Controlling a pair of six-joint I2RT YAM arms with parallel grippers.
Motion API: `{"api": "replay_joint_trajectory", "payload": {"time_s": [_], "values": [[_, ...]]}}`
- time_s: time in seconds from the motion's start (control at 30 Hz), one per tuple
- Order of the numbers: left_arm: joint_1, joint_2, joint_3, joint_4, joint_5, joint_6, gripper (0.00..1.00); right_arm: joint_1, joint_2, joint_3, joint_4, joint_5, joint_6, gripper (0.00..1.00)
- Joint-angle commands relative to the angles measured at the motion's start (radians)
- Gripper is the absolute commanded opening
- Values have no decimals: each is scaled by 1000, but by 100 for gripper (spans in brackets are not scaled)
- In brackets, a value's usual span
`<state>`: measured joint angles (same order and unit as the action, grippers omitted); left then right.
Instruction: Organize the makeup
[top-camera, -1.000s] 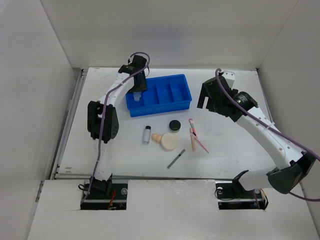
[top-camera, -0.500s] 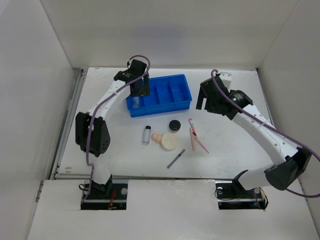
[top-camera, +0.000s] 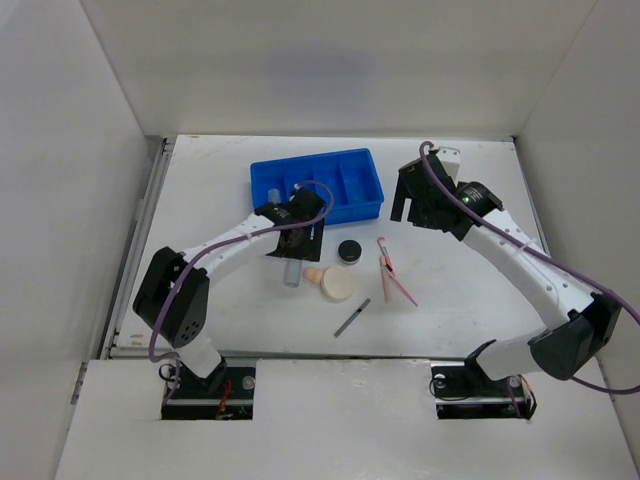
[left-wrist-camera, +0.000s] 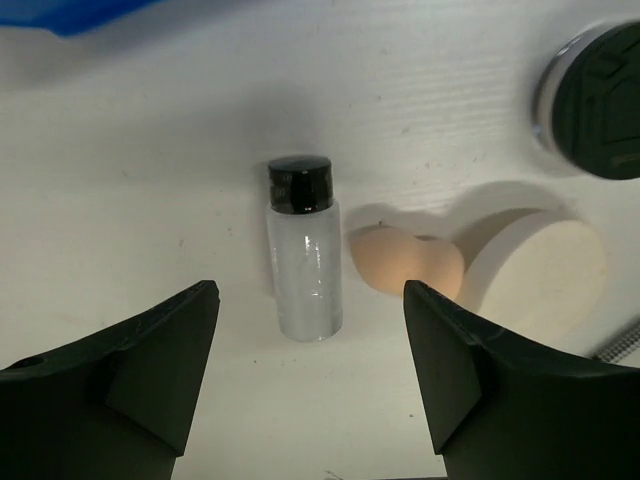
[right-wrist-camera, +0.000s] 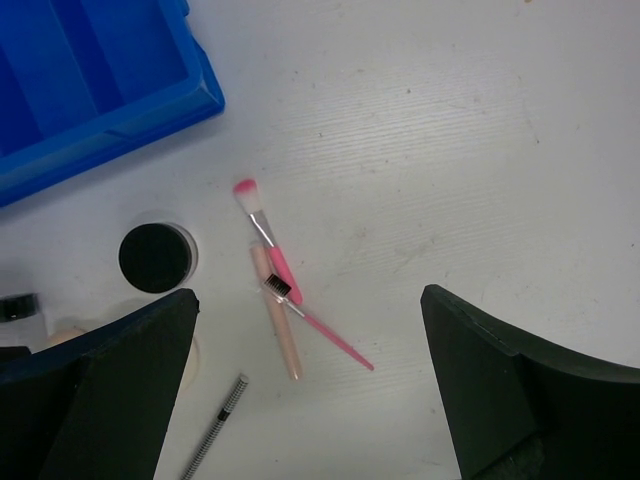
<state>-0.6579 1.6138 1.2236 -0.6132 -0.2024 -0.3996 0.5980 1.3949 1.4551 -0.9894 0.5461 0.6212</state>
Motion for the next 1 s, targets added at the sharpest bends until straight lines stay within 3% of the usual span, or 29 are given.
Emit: {"api": "replay_joint_trajectory", "payload": {"time_s": [0.0,0.13,0.4,0.7,0.8,0.97], "values": [[-2,11,-53,53,6,-33,71,9,-5,-10,23,-2,-3,100],[-2,46,-79,79,47,-33,71,9,-5,-30,23,-2,-3,100],[7,74,-117,79,27,-62,60,9,-5,-39,23,8,-3,100],[40,76,-196,135,17,-113,59,9,13,-48,23,-2,-3,100],[40,86,-196,144,37,-122,54,9,22,-48,23,-2,-3,100],[40,86,-173,144,37,-100,32,9,23,-48,23,-11,-3,100]]}}
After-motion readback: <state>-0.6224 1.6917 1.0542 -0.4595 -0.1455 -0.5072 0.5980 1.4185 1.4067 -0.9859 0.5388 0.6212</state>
